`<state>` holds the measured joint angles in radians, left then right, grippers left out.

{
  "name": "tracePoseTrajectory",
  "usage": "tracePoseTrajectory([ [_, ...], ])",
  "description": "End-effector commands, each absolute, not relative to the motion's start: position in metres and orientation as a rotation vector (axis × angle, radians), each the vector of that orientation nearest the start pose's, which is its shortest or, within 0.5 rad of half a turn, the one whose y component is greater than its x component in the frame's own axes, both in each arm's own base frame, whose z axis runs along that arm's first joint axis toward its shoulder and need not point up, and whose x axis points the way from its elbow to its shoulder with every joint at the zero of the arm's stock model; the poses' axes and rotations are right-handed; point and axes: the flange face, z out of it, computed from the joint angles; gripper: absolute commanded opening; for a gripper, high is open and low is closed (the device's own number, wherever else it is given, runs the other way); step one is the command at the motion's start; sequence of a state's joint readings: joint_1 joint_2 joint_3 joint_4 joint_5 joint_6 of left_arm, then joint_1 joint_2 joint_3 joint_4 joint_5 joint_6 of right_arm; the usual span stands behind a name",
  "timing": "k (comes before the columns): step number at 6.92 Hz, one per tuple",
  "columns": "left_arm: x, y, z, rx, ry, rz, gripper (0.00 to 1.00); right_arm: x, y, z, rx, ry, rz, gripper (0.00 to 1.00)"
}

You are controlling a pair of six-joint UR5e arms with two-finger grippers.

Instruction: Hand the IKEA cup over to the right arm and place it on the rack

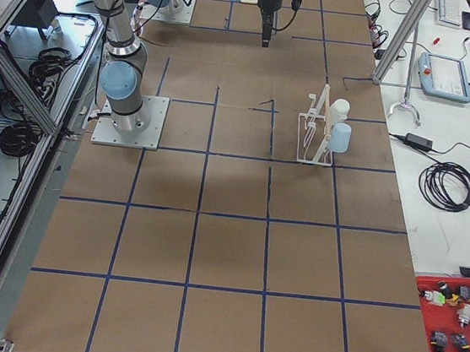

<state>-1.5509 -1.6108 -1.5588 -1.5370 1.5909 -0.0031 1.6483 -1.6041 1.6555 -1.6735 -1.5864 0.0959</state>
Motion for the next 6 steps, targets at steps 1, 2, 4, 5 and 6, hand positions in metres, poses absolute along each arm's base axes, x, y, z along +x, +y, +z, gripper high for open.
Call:
tracePoseTrajectory([
  [1,-0.1211,-0.5147,0.4727,-0.036,3.121,0.005,0.99,0.1717,-0.4786,0.4740,0.009,3.147,-0.165,1.00],
  [2,-0.1221,-0.5157,0.4696,-0.033,3.125,0.014,0.99,0.1706,-0.4798,0.4726,0.007,3.152,-0.162,1.00],
  [4,-0.1225,-0.5156,0.4688,-0.033,3.128,0.017,0.99,0.1706,-0.4808,0.4738,0.004,3.150,-0.179,1.00],
  [5,-0.1221,-0.5159,0.4673,-0.033,3.125,0.022,0.99,0.1692,-0.4818,0.4730,0.009,3.151,-0.177,1.00],
  [6,-0.1222,-0.5154,0.4680,-0.033,3.125,0.019,0.99,0.1686,-0.4825,0.4747,0.014,3.148,-0.183,1.00],
])
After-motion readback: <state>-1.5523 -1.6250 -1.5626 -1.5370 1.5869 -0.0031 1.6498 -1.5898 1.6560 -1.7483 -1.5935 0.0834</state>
